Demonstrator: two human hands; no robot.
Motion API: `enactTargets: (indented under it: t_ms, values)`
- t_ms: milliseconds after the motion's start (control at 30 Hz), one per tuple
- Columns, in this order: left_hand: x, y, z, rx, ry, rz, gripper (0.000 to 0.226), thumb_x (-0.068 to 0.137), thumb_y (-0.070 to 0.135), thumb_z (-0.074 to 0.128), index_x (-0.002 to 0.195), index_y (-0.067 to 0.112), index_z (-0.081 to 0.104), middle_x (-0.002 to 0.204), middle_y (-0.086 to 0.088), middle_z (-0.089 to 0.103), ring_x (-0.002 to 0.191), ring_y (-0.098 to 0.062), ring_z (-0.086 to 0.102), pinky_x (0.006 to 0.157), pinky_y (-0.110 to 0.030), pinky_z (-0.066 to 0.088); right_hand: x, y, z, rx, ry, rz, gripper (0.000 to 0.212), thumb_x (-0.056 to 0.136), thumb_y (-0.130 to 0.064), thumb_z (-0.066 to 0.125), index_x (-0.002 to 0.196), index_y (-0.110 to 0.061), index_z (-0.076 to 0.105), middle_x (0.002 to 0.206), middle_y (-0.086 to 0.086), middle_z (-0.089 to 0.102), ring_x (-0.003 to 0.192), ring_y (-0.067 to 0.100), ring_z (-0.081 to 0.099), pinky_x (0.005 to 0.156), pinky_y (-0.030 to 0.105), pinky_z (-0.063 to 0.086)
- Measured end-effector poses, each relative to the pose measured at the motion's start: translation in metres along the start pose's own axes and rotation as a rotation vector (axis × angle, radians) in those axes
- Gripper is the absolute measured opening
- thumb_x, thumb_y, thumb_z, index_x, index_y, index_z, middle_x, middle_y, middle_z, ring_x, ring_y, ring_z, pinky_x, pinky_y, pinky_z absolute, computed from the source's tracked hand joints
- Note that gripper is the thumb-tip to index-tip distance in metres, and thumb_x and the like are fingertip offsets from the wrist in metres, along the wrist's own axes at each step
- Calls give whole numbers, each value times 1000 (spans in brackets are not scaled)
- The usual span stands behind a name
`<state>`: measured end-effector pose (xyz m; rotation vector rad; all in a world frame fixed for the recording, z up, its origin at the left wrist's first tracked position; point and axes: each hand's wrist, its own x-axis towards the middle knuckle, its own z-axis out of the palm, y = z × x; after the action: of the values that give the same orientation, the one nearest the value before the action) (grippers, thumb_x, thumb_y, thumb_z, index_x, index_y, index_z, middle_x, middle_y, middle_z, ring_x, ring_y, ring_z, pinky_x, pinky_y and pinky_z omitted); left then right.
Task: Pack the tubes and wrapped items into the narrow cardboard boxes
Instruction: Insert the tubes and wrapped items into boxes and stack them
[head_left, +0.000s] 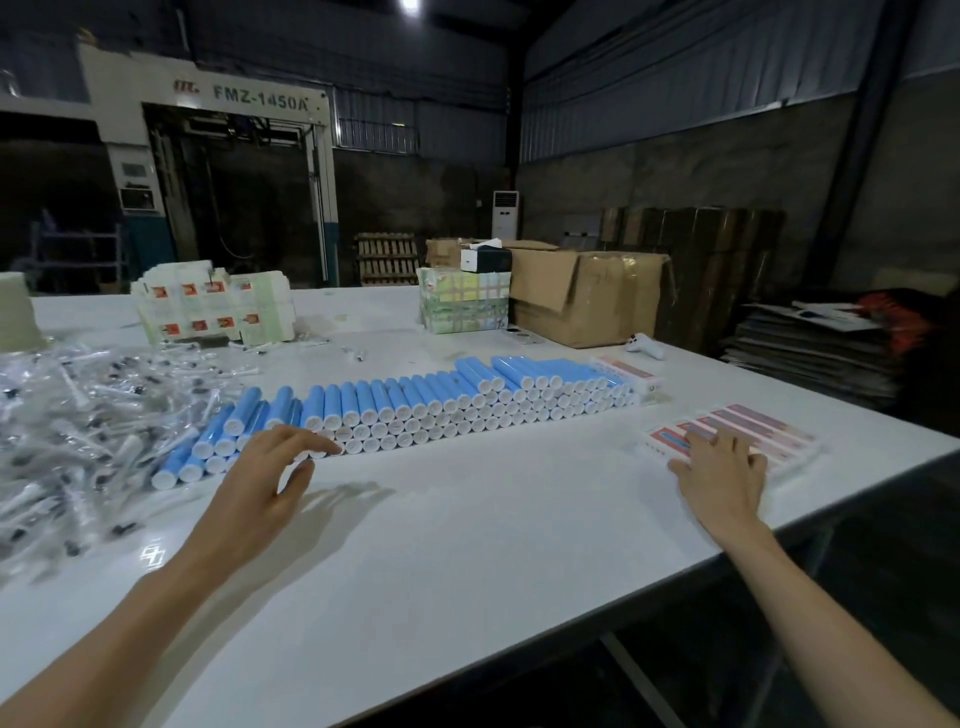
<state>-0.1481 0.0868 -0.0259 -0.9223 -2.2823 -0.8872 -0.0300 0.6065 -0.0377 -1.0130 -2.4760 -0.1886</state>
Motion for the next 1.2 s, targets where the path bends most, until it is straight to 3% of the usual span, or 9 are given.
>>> enactTargets:
  t_ms: [100,333,500,633,700,833,933,1033,1200]
  values:
    - [0,-3,-3,13,16,-7,35,102,-4,63,115,26,75,117,4,65,113,-22,57,96,-41,42,0,3,0,-62,14,17,38,101,-43,60,133,-22,64,140,12,52,127,32,47,102,44,40]
    - [0,-5,-3,37,0,12,36,104,0,63,113,33,76,116,11,61,118,-14,55,96,-39,44,-7,-4,-7,-96,81,10,41,101,-40,59,136,-17,61,138,12,56,126,32,50,105,46,42]
    - [-1,2,-5,59,7,-15,31,106,9,63,115,37,73,116,16,62,116,-2,56,89,-34,50,-32,-83,-39,350,160,-267,32,101,-30,63,126,-12,68,122,11,65,117,32,54,96,46,43]
    - [-1,11,-10,73,89,-67,21,106,16,64,112,34,72,105,20,67,98,-8,65,77,-31,54,-73,-188,-75,874,16,-532,12,103,-28,60,104,-21,69,91,-9,64,87,11,57,73,31,44]
    - [-1,13,-15,87,142,-139,20,105,16,65,109,36,70,97,20,70,88,-7,65,70,-28,51,-92,-240,-87,1083,-111,-592,18,103,-31,62,91,-19,68,78,-11,63,71,5,57,66,26,46]
    - [0,12,-30,188,166,-323,15,103,18,61,104,32,67,74,10,70,68,-8,65,68,-42,55,-129,-325,-93,1342,-334,-571,36,103,-34,62,73,-15,56,62,-8,55,57,5,48,59,22,39]
    - [-4,17,-46,298,87,-397,16,105,22,59,119,28,64,85,6,74,81,-23,70,71,-39,53,-157,-362,-78,1387,-416,-562,35,103,-30,59,75,-11,52,61,-7,49,57,6,42,59,29,36]
    - [-21,22,-71,459,48,-460,21,104,28,58,125,30,63,103,7,75,100,-24,68,79,-40,54,-169,-375,-57,1307,-504,-669,28,100,-26,62,75,-19,54,61,-8,53,58,8,46,62,32,39]
    - [-64,30,-135,844,169,-547,27,103,30,66,127,21,68,119,-6,73,110,-32,64,83,-44,52,-164,-377,-42,1315,-485,-762,30,100,-26,62,72,-21,53,59,-13,53,55,5,44,54,22,36]
